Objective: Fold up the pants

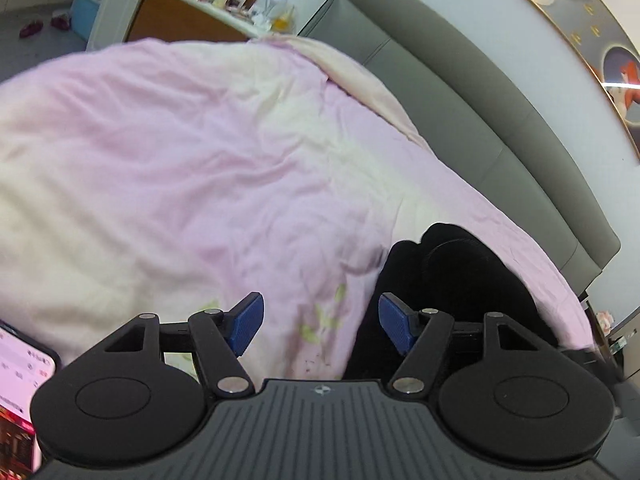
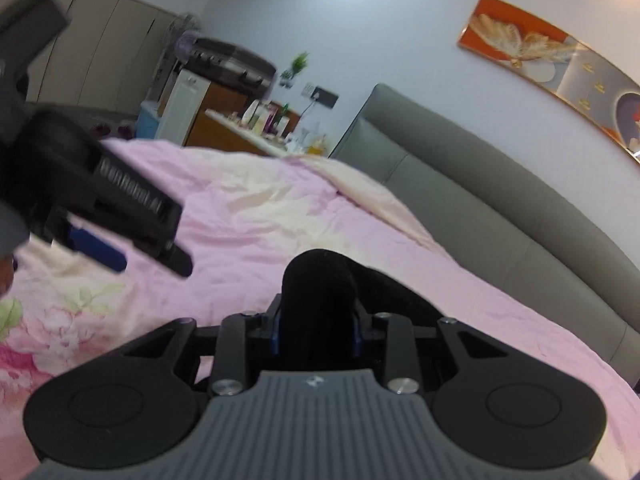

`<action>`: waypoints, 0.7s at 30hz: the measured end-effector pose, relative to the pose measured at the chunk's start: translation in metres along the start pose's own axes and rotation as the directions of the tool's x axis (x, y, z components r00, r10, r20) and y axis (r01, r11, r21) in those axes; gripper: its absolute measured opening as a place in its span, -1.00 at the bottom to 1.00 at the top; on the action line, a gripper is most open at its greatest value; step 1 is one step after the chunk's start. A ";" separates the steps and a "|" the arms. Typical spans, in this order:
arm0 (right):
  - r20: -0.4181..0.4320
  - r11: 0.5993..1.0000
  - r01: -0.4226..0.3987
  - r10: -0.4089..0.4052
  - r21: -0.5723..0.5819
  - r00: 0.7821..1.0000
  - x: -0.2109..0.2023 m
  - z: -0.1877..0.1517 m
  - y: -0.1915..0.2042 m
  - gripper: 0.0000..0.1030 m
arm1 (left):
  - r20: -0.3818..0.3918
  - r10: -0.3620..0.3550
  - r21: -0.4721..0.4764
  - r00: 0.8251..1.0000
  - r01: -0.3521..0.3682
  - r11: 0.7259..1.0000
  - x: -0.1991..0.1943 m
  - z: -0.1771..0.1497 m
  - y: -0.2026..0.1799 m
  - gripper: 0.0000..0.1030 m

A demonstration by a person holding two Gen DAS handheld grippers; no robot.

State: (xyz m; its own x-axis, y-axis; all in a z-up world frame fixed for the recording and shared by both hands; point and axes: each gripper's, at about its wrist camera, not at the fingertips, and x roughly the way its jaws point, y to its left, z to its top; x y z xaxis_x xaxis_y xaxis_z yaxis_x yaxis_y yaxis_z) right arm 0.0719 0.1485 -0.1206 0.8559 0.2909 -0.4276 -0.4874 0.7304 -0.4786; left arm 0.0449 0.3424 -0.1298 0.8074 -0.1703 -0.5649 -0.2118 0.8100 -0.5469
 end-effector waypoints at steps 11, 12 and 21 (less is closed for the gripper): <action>-0.064 0.996 -0.090 0.091 0.018 0.994 -0.026 -0.016 0.000 0.05 | -0.025 -0.044 0.054 0.999 0.046 0.997 0.004 -0.005 -0.009 0.50; -0.041 0.992 -0.110 0.113 0.059 0.993 -0.038 -0.014 -0.009 0.03 | -0.023 -0.049 0.053 0.999 0.050 0.997 0.004 -0.005 -0.009 0.50; -0.043 0.923 0.011 0.006 0.384 0.999 -0.069 -0.041 -0.071 -0.71 | -0.039 -0.098 0.092 0.994 0.101 0.991 0.005 -0.011 -0.024 0.50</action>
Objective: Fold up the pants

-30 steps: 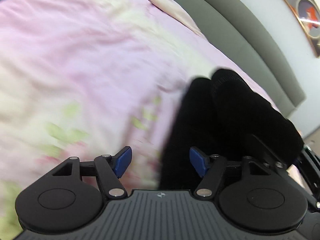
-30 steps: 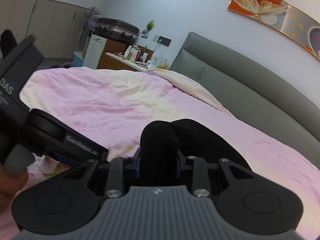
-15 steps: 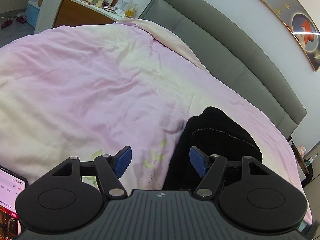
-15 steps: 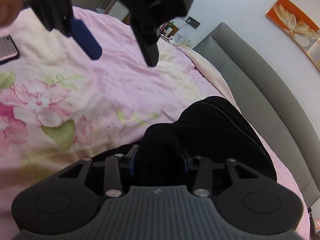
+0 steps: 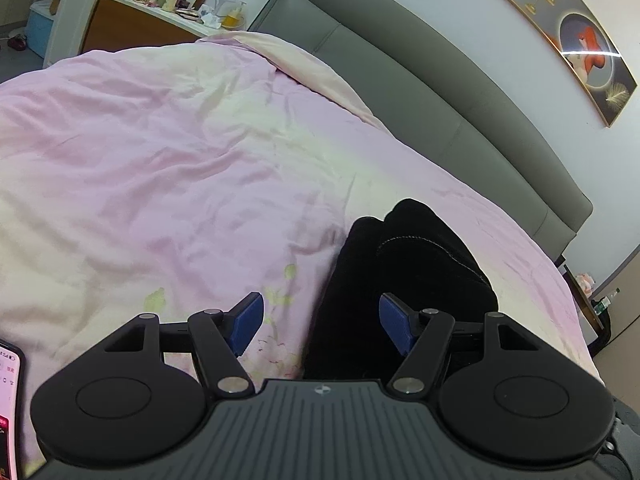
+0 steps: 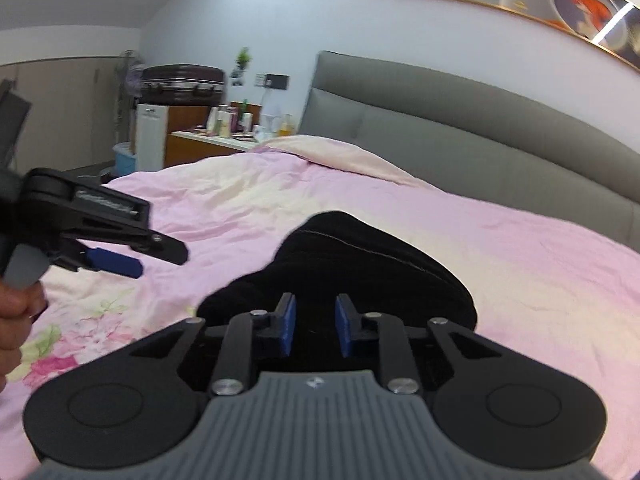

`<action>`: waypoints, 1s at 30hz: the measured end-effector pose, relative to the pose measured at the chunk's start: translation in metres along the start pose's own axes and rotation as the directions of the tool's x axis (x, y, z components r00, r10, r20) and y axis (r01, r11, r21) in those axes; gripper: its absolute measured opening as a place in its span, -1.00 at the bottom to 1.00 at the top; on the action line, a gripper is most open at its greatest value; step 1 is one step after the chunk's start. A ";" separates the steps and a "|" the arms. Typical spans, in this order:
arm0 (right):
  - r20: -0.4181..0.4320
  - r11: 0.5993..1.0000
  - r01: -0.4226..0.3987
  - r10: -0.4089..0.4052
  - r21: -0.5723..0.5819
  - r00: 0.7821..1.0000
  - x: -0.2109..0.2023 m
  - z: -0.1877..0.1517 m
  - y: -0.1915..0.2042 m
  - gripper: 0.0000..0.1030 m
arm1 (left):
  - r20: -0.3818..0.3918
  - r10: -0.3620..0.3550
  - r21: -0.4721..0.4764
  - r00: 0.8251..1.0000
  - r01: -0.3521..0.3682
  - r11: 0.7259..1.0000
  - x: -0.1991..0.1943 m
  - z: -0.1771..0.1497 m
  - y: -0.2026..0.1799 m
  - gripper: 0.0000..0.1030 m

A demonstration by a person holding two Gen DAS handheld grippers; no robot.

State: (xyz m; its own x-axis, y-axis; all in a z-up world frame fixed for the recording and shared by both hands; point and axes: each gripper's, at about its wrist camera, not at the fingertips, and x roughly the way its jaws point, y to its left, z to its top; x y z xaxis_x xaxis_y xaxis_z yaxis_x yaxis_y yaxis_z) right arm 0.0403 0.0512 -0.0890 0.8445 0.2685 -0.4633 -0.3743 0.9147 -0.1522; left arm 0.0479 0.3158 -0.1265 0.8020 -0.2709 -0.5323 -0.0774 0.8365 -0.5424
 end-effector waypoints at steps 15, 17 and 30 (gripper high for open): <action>-0.184 0.936 -0.350 0.350 0.034 0.918 -0.009 -0.027 -0.005 -0.64 | -0.182 -0.165 0.044 0.969 0.175 0.984 0.039 -0.032 -0.032 0.51; -0.135 0.934 -0.356 0.356 0.025 0.925 -0.018 -0.010 -0.026 -0.35 | -0.208 -0.187 0.033 0.960 0.198 0.980 0.047 -0.035 -0.035 0.47; -0.294 0.830 -0.504 0.433 -0.237 0.852 0.129 0.137 -0.072 -0.01 | -0.208 -0.228 -0.019 0.951 0.229 0.973 0.055 -0.043 -0.027 -0.10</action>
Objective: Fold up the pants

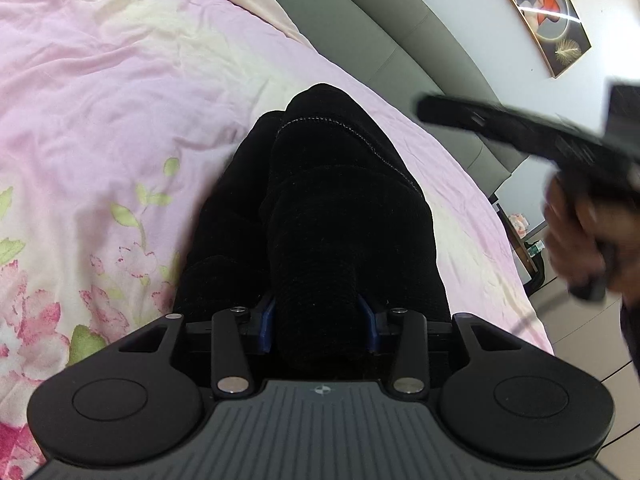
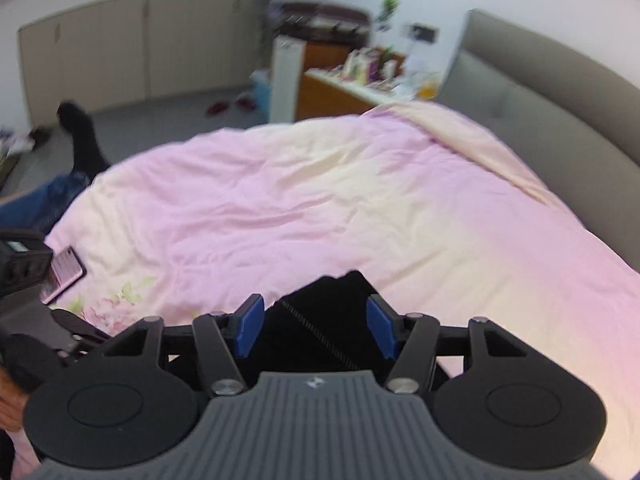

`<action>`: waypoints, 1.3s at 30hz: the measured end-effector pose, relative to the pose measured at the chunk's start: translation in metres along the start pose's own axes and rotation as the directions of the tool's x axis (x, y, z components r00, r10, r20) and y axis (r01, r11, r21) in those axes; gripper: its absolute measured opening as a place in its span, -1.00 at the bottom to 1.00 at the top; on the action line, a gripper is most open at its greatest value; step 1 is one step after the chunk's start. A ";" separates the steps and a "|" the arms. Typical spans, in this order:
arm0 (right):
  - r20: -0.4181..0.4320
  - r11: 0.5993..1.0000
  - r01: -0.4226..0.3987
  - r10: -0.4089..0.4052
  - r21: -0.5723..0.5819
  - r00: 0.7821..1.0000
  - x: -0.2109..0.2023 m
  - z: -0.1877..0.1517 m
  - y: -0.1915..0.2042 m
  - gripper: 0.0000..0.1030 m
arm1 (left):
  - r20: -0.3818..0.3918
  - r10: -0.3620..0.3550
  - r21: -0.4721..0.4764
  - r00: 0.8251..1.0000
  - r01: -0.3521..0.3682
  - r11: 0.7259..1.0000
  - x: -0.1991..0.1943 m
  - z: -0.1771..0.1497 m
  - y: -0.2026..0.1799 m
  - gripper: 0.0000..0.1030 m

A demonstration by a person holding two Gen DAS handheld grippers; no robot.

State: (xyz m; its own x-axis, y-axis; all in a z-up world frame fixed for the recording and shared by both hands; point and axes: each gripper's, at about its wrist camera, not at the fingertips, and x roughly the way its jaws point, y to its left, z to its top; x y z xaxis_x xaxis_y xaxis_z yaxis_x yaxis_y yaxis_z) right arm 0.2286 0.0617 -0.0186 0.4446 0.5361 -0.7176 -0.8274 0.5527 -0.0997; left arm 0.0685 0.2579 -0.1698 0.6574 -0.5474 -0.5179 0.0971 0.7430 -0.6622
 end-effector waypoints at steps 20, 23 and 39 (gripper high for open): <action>-0.097 0.973 -0.131 0.151 0.190 0.984 0.041 0.033 -0.079 -1.00 | 0.053 -0.032 0.043 0.998 0.030 0.999 -0.016 0.004 -0.009 -0.36; -0.055 0.965 -0.081 0.098 0.248 0.994 0.036 0.028 -0.088 -1.00 | 0.043 -0.002 0.071 0.999 -0.001 0.997 -0.016 0.007 -0.013 -0.42; -0.058 0.956 0.065 -0.051 0.287 0.997 0.083 0.015 -0.075 -0.56 | 0.016 0.090 -0.045 0.996 -0.089 0.995 -0.030 0.004 0.019 -0.72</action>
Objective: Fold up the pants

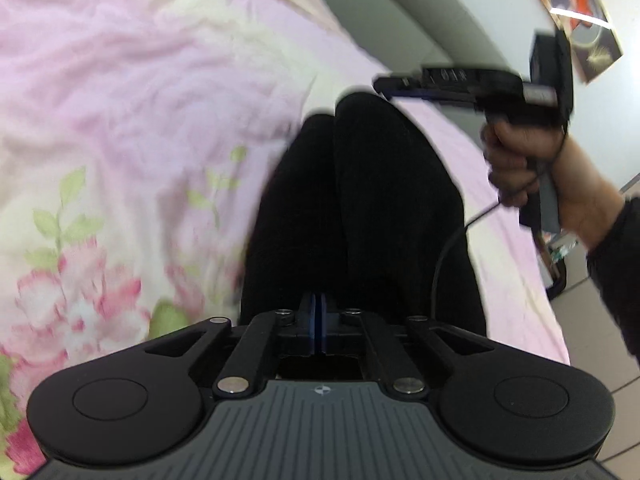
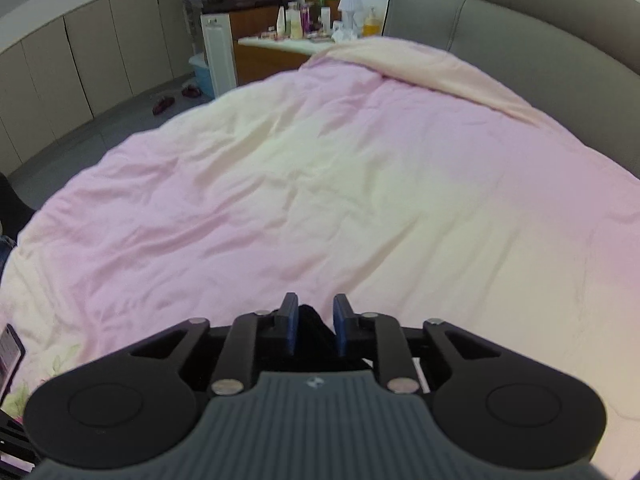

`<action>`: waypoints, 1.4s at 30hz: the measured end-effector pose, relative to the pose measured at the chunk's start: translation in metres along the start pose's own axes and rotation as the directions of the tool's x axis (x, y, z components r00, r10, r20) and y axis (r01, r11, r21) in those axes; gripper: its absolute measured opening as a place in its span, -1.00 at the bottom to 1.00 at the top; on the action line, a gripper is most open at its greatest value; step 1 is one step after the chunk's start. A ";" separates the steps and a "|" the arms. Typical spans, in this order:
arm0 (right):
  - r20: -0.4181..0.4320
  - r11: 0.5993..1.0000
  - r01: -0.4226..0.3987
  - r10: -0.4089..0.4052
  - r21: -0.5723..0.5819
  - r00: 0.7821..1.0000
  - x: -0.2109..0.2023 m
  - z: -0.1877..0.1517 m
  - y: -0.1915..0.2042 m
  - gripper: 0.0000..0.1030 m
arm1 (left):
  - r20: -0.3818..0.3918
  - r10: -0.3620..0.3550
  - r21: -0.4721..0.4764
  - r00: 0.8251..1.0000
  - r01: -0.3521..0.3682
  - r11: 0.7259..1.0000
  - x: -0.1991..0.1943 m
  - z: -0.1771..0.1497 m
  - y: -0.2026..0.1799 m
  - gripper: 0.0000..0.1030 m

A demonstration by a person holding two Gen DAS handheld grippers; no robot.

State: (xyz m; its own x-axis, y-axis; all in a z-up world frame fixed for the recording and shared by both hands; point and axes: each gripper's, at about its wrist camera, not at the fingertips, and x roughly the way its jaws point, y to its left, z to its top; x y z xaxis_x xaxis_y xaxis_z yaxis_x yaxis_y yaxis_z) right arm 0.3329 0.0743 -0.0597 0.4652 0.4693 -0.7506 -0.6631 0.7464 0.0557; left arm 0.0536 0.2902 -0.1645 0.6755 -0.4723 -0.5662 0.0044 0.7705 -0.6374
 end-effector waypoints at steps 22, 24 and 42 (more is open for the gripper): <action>0.117 0.927 0.169 -0.219 0.335 0.969 -0.119 -0.235 0.065 -0.34 | 0.112 -0.044 0.090 0.993 0.034 0.995 -0.010 0.011 -0.040 0.12; 0.089 0.929 0.150 -0.191 0.339 0.978 -0.124 -0.239 0.066 -0.32 | 0.101 -0.043 0.120 0.994 0.031 0.992 -0.004 0.010 -0.050 0.17; 0.301 0.947 -0.015 -0.087 0.321 0.950 -0.163 -0.253 0.014 -0.05 | -0.139 0.139 0.927 0.981 0.079 0.368 0.097 0.083 -0.212 0.30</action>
State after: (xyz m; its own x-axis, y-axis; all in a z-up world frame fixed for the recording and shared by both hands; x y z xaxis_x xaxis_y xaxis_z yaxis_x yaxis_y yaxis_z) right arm 0.0998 -0.1112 -0.1029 0.6757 0.5229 -0.5196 -0.4465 0.8512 0.2759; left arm 0.1791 0.1167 -0.0415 0.5607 -0.4158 -0.7160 0.7382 0.6427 0.2049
